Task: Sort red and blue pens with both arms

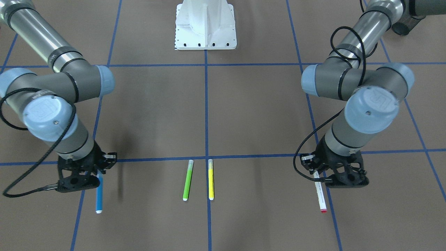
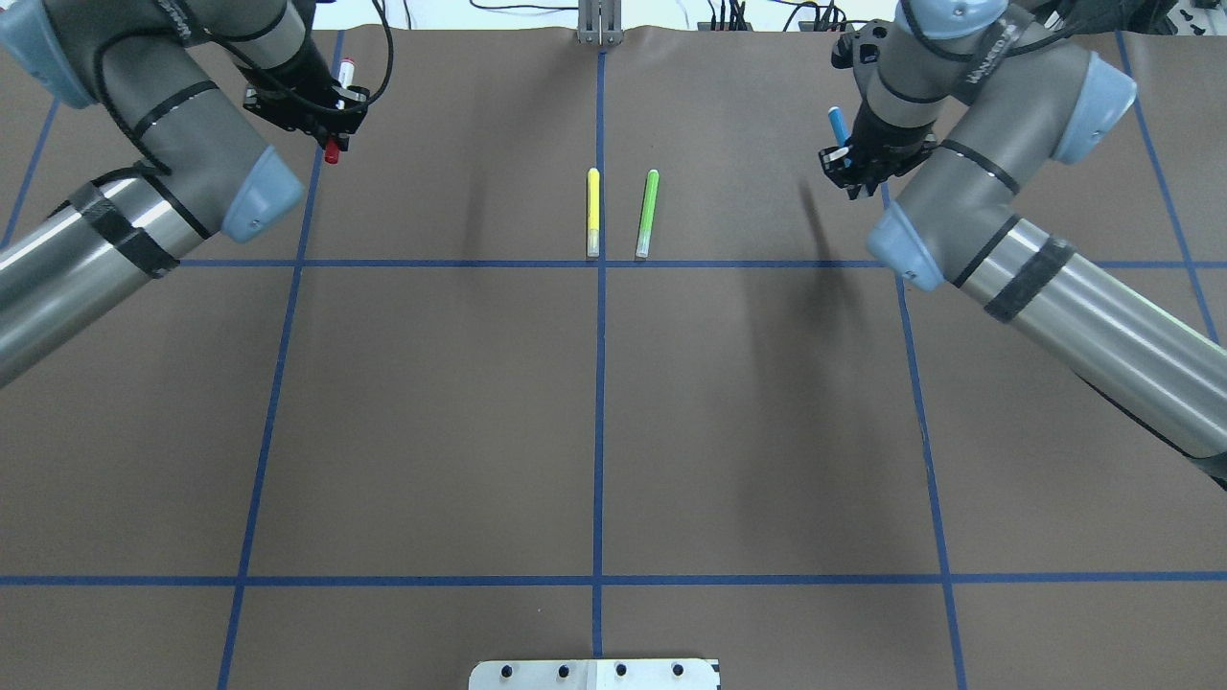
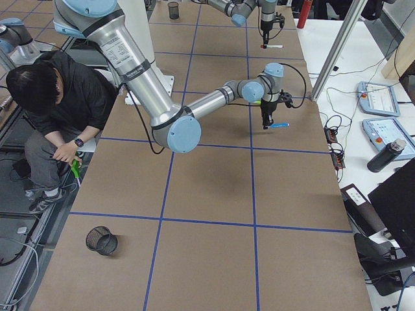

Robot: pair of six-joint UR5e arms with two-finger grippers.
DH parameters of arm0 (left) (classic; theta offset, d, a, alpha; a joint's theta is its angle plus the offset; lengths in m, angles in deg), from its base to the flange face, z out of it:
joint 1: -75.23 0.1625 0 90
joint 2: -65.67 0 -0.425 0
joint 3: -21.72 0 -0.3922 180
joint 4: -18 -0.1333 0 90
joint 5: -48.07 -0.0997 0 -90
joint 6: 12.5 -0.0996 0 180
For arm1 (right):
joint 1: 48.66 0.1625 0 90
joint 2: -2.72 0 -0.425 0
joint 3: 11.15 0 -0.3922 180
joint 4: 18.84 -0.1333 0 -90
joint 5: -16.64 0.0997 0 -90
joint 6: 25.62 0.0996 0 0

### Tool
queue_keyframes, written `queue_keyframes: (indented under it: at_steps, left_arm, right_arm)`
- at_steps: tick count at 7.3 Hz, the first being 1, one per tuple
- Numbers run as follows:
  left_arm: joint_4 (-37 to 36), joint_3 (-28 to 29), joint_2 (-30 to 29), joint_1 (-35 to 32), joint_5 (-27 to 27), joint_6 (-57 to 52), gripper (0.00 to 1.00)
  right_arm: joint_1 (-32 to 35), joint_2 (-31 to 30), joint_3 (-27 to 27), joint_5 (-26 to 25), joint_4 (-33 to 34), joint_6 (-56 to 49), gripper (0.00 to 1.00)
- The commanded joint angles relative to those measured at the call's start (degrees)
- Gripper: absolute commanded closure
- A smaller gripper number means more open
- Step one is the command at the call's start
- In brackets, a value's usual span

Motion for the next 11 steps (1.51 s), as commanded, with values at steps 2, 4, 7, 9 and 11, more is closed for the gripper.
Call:
queue_keyframes:
  at_steps: [2, 4, 7, 9, 11]
  left_arm:
    - [-15.53, -10.78, 4.15, -6.40, -0.10, -15.89, 1.00]
    - [-15.64, -12.38, 7.33, -10.88, -0.27, -22.24, 1.00]
    - [-15.65, -16.32, 16.26, -16.69, -0.19, -34.46, 1.00]
    - [-15.47, -20.89, 25.13, -17.76, -0.19, -36.77, 1.00]
    - [-15.55, -23.36, 29.72, -17.85, 0.25, -39.31, 1.00]
  right_arm:
    - [7.56, -12.42, 7.73, -0.05, 4.04, -20.74, 1.00]
    - [12.05, -18.85, 7.93, -0.22, 4.04, -31.72, 1.00]
    - [17.92, -25.62, 9.06, 0.74, 4.74, -34.58, 1.00]
    - [21.28, -33.43, 15.28, 1.00, 8.14, -41.65, 1.00]
    - [24.71, -42.47, 24.05, 1.01, 17.70, -47.74, 1.00]
